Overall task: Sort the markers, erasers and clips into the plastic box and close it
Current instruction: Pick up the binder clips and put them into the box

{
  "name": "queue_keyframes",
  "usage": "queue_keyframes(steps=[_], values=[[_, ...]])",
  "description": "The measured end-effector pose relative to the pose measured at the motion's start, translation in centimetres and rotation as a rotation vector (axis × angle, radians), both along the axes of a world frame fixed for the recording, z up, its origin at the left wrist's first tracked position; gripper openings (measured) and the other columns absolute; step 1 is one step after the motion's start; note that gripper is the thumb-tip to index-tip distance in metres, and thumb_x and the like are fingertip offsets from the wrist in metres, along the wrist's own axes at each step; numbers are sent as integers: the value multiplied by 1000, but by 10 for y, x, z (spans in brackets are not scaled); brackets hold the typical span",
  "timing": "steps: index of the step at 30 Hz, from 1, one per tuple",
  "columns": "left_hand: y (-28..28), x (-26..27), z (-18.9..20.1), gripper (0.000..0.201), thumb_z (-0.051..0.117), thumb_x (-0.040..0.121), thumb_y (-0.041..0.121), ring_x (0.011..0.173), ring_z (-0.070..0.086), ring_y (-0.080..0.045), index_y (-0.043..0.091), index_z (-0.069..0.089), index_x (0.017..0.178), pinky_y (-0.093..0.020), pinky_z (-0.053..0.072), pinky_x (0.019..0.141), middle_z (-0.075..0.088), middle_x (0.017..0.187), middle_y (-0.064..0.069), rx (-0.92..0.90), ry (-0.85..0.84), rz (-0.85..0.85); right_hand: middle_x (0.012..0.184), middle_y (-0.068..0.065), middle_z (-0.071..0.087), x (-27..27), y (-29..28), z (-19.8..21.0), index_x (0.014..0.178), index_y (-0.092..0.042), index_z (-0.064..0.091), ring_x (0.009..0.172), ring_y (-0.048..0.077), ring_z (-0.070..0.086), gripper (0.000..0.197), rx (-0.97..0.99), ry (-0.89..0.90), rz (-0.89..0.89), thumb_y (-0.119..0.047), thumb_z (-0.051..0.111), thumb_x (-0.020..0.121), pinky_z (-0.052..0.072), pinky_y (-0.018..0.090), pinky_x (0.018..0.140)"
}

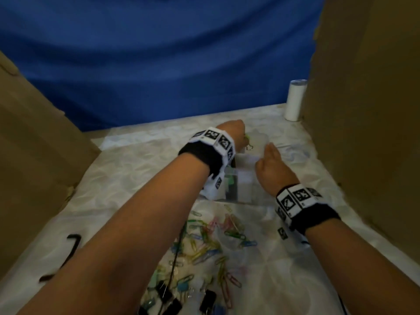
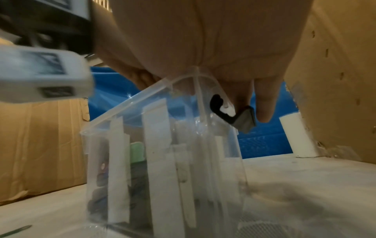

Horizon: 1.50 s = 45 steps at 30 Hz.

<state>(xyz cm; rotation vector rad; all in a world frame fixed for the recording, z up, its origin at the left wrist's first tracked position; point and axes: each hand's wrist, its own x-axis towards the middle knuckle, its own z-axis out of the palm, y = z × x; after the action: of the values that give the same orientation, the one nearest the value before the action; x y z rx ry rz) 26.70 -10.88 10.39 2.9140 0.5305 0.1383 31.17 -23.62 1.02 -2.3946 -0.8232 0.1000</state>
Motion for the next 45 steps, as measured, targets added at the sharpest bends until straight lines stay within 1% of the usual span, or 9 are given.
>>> queue_keyframes(steps=[5, 8, 11, 16, 18, 27, 31, 37, 45], values=[[2, 39, -6, 48, 42, 100, 20, 138, 35, -33, -8, 37, 139, -47, 32, 112, 30, 152, -24, 141, 230, 56, 162, 8, 1, -6, -6, 5, 152, -5, 10, 142, 29, 30, 60, -19, -4, 25, -27, 31, 100, 30, 37, 110], [-8, 54, -3, 35, 50, 96, 21, 125, 50, -33, 4, 55, 126, -52, 41, 104, 50, 139, -10, 196, 257, 26, 162, 9, 2, -7, -7, 5, 151, -4, 11, 139, 31, 35, 60, 12, -20, 29, -26, 33, 100, 34, 40, 107], [-13, 59, 0, 35, 61, 90, 27, 111, 61, -37, -2, 65, 109, -52, 47, 97, 62, 121, -23, 243, 354, -28, 161, 10, 4, -7, -6, 2, 151, -3, 12, 136, 33, 39, 60, 12, -25, 25, -26, 33, 99, 38, 42, 103], [-5, 49, 0, 38, 61, 89, 21, 118, 55, -35, 8, 58, 126, -45, 47, 100, 55, 136, -13, 242, 324, -44, 161, 11, 3, -5, -6, 0, 151, -2, 12, 137, 34, 37, 61, -2, -29, 50, -27, 32, 99, 38, 43, 105], [-5, 33, 2, 39, 51, 94, 16, 121, 53, -27, 13, 53, 133, -31, 45, 92, 52, 138, -8, 179, 238, -37, 161, 9, 1, -4, -5, -2, 151, -3, 10, 140, 32, 32, 60, -11, -17, 46, -28, 30, 100, 34, 43, 107], [-12, -134, 12, 31, 52, 90, 22, 108, 59, -15, 22, 59, 120, -26, 46, 91, 63, 122, 3, -16, -144, -48, 161, 9, -2, -27, -9, 20, 151, -9, 13, 145, 40, 11, 64, -80, -180, 10, -28, 40, 97, 16, 53, 117], [-16, -199, -5, 23, 53, 92, 25, 103, 60, -15, 22, 62, 112, -29, 48, 86, 64, 117, 2, 14, -52, -17, 148, 17, 31, -91, -25, 35, 136, -7, 42, 134, 40, 32, 53, 13, -471, 275, -25, 55, 88, 29, 50, 109], [-9, -269, -59, 26, 59, 89, 40, 90, 57, -11, 25, 61, 110, -25, 47, 79, 60, 105, 7, -107, 286, 17, 93, -14, 60, -172, -48, 22, 97, -33, 58, 85, 9, 58, 14, -345, -29, 703, -42, 59, 87, 51, 28, 76], [-15, -284, -98, 41, 62, 83, 50, 97, 57, -16, 23, 59, 113, -32, 50, 80, 60, 113, 5, -126, 445, -35, 94, -4, 53, -211, -50, -9, 91, -20, 50, 82, 18, 53, 46, -713, 51, 653, -48, 78, 66, 47, 32, 68]])
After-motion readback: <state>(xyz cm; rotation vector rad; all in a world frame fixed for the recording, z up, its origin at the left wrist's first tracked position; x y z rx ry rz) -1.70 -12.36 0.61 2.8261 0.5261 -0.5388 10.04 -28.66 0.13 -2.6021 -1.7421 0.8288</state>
